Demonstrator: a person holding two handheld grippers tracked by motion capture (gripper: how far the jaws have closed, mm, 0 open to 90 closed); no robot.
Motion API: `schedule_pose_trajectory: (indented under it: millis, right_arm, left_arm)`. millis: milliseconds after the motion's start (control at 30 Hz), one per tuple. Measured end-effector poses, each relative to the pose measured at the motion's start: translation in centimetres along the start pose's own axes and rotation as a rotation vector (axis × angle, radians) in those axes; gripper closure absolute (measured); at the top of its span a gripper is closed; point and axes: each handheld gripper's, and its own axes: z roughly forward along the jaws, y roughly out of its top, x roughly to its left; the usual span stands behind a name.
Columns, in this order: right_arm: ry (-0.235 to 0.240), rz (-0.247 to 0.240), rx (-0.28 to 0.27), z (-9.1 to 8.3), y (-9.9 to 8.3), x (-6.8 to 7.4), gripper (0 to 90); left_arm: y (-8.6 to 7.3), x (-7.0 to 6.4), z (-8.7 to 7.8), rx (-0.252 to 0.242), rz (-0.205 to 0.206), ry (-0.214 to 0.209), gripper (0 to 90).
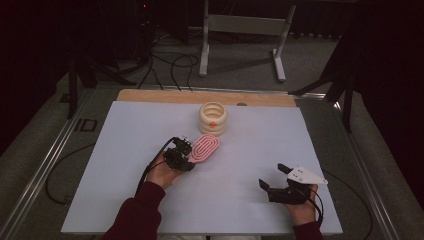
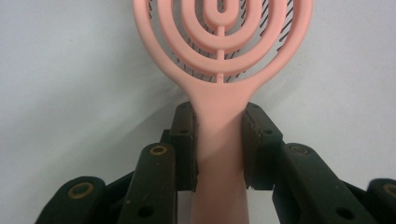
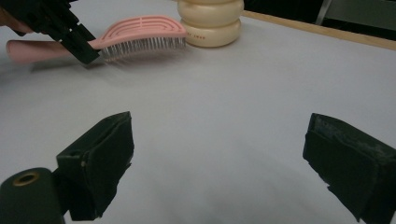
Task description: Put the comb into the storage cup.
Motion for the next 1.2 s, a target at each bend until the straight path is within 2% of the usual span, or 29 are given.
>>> schedule_pose_trajectory:
  millis: [667,1200]
  right_arm:
    - [0.003,0.005,0.006,0.1,0.0,0.1,8.7]
    - [0.007,0.01,0.013,0.3,-0.1,0.1,8.7]
  left_arm:
    - [-1.1,0.5,-2.0,-0.085,-0.016,0.031,69.8]
    - [-2.4,1.2,-4.1,-0.204,-0.047,0.062,69.8]
